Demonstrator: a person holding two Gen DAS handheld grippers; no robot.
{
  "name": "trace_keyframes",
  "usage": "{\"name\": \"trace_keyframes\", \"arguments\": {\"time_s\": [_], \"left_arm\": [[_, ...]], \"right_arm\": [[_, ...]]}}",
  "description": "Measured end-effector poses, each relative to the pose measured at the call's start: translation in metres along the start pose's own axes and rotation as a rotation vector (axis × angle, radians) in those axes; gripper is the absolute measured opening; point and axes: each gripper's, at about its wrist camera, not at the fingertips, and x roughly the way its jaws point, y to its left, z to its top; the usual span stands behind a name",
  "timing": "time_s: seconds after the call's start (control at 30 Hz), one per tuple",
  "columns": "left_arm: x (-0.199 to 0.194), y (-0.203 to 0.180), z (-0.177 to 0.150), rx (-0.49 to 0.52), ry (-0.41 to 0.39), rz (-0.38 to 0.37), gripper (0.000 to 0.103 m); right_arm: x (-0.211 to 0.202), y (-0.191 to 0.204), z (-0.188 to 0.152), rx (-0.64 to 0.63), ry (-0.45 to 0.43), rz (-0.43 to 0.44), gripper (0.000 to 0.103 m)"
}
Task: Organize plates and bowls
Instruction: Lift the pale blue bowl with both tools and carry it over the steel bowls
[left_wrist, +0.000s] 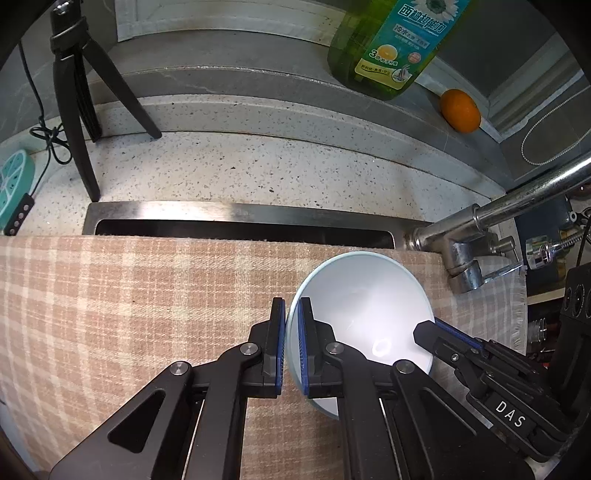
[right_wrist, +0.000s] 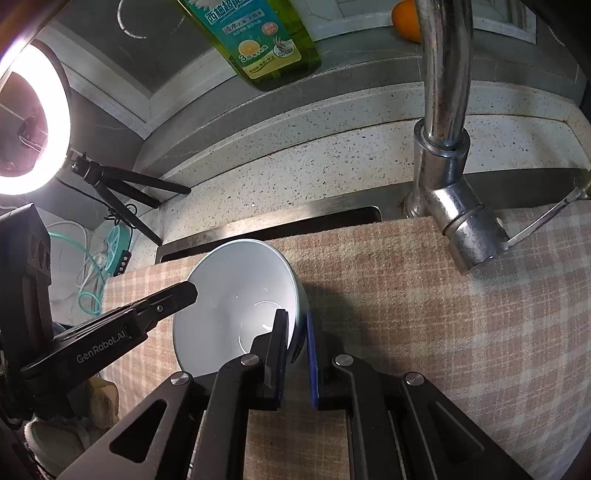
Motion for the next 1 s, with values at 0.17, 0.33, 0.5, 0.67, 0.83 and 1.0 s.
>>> {"name": "trace_keyframes", "arguments": {"time_s": [0.17,0.33,0.5,0.67,0.83,1.0], "left_arm": [[-0.007,0.001,-0.004,-0.007,-0.01,0.001,0.005],[-0.024,0.001,-0.008,-0.007,-0.034,-0.005,0.005],[-0.046,0.003,-0.016,-0.002,-0.065,-0.009,0.005],[-0.071,0.005,-0.026,-0.006,-0.094,-0.016,0.005],[-0.093,0.01,-0.038,-0.01,-0.126,-0.018,0.005],[-0.118,0.021,-0.053,-0.018,-0.157,-0.02,0.005]], "right_arm": [[-0.007,0.002,-0.001,0.0,-0.001,0.006,0.009],[-0.021,0.009,-0.002,-0.015,-0.017,0.013,0.008],[-0.044,0.022,-0.005,-0.042,-0.046,0.023,0.008],[-0.067,0.038,-0.013,-0.07,-0.077,0.032,0.008],[-0.083,0.055,-0.026,-0.1,-0.093,0.042,0.008],[-0.095,0.074,-0.043,-0.122,-0.106,0.052,0.008]]}}
